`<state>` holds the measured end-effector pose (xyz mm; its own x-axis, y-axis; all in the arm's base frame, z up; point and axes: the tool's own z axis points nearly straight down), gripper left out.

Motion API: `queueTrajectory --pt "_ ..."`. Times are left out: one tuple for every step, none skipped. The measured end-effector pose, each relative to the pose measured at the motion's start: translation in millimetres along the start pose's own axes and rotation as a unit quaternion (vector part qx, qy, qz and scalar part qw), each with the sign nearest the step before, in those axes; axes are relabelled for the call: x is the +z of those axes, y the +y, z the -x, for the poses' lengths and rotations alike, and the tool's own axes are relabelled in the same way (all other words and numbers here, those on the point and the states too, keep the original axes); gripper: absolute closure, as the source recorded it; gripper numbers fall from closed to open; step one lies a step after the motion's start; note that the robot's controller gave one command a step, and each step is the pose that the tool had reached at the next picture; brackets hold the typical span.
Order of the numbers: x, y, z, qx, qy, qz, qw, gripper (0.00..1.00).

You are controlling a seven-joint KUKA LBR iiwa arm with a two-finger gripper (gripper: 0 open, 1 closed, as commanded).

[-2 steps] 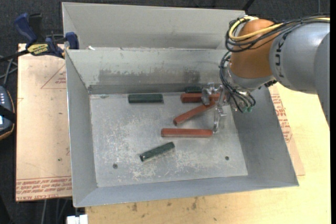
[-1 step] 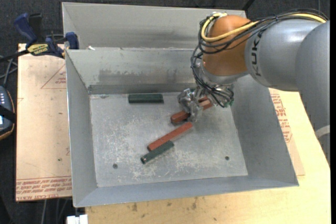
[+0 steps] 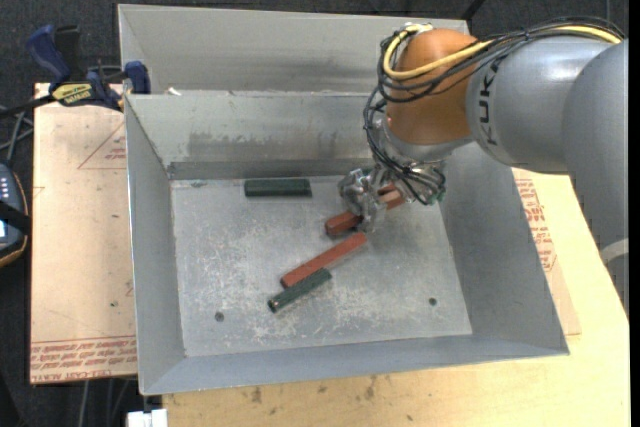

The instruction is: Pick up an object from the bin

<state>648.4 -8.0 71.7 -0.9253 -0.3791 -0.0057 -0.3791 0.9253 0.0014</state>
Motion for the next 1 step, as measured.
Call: queueTrajectory --pt "-131.6 4.8 4.1 -0.008 0.0005 -0.001 1.0000 1.00"
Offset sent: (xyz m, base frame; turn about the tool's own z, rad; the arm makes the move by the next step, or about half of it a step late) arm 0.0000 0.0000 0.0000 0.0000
